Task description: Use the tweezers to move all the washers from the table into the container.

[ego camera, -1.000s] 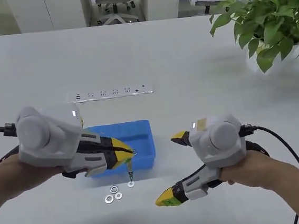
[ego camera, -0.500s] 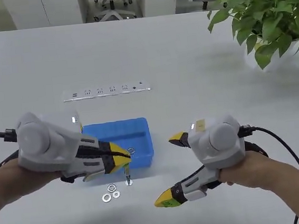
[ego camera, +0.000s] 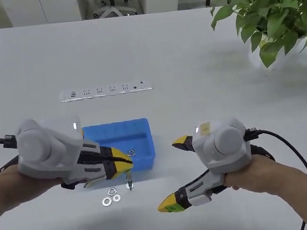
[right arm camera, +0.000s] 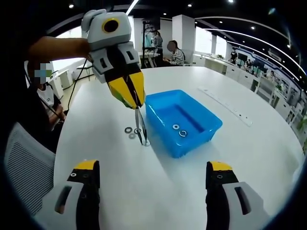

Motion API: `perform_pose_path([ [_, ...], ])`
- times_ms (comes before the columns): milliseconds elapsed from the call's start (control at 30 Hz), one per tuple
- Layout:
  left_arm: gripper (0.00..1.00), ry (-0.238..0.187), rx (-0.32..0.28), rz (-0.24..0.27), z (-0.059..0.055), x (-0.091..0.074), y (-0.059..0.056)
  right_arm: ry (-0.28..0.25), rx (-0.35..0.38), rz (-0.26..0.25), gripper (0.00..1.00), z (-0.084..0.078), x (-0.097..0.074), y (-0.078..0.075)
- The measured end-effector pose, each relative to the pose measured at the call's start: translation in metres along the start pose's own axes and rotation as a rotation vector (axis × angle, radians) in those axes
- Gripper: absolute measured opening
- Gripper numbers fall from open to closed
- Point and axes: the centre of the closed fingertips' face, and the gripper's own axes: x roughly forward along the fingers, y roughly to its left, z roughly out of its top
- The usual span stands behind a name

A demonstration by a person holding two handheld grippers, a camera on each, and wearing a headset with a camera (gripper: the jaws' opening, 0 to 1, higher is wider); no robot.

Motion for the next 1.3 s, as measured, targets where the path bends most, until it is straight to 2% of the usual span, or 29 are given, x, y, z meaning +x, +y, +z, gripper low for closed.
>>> perform_pose_path([
  [267, 0.06, -0.002, -0.001, -0.012, 0.0, 0.0, 0.0, -0.012, -0.004, 0.018, 0.89, 0.001, 0.002, 0.004],
  [633, 0.06, 0.006, 0.0, -0.027, -0.006, -0.009, 0.006, -0.06, -0.053, 0.065, 0.75, 0.015, 0.01, 0.014],
  [900, 0.06, 0.009, -0.005, -0.033, -0.008, -0.011, 0.005, -0.082, -0.081, 0.089, 0.69, 0.024, 0.016, 0.018],
  [1300, 0.06, 0.015, -0.002, -0.04, -0.008, -0.01, 0.005, -0.107, -0.137, 0.122, 0.55, 0.035, 0.029, 0.02],
])
